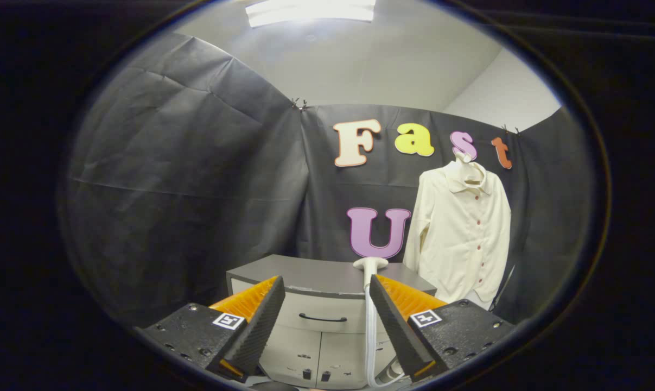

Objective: Iron the clothes twice with a garment steamer, once on the left side and once on the right side.

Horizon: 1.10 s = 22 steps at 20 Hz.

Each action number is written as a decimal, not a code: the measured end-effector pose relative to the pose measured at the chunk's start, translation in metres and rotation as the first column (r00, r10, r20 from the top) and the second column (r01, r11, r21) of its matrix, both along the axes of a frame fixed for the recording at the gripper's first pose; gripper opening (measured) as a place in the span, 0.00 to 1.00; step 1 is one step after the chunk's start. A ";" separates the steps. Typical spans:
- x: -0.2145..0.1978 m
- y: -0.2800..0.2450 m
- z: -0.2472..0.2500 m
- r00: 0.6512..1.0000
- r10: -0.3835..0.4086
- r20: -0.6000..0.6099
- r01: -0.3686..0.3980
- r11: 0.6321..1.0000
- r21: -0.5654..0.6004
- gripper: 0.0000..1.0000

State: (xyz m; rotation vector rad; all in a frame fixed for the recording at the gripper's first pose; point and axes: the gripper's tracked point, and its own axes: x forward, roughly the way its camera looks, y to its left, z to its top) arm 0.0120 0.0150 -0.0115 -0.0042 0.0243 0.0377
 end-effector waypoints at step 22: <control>0.168 -0.046 -0.050 0.991 -0.069 -0.115 0.071 0.997 0.014 0.95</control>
